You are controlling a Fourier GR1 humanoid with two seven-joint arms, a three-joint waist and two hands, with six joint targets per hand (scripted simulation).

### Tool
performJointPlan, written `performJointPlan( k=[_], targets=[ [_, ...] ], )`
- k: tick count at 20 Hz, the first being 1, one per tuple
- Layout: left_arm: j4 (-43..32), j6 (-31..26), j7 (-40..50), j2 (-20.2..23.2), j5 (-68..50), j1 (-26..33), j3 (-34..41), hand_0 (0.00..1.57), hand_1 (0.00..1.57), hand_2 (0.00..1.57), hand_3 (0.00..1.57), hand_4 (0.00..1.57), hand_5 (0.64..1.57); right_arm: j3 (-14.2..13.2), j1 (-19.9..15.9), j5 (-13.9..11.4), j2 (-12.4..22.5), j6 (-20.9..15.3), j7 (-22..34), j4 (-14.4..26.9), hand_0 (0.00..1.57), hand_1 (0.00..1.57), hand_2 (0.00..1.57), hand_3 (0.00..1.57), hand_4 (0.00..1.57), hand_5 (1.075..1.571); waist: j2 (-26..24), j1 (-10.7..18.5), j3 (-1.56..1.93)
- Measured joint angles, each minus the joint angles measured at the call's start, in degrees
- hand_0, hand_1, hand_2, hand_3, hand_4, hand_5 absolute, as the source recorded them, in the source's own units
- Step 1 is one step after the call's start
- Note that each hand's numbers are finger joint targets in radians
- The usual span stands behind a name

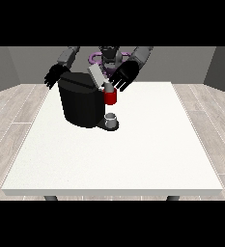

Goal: Insert the coffee pod into the coffee machine and close the lid

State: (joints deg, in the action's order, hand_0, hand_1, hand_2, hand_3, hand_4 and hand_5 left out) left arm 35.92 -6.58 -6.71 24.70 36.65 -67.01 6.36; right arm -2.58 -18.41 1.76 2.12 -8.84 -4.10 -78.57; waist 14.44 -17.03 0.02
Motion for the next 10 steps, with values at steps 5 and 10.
performJointPlan(
  k=[5,10],
  targets=[
    [0.0,-0.8,-0.6,0.0,0.3,-0.1,-0.1,1.16,1.16,1.24,1.18,0.51,1.571,-1.0,-0.6,0.7,0.2,-0.2,-0.1,0.5,0.00,0.00,0.00,0.00,0.45,1.571,0.4,0.7,0.02],
    [-0.6,-2.0,-0.1,0.1,0.7,-0.7,-0.1,1.22,1.22,1.27,1.20,0.49,1.571,-1.2,-1.0,0.6,0.2,-0.6,0.4,1.0,0.00,0.00,0.00,0.00,0.44,1.571,0.3,0.9,0.01]
  ],
)
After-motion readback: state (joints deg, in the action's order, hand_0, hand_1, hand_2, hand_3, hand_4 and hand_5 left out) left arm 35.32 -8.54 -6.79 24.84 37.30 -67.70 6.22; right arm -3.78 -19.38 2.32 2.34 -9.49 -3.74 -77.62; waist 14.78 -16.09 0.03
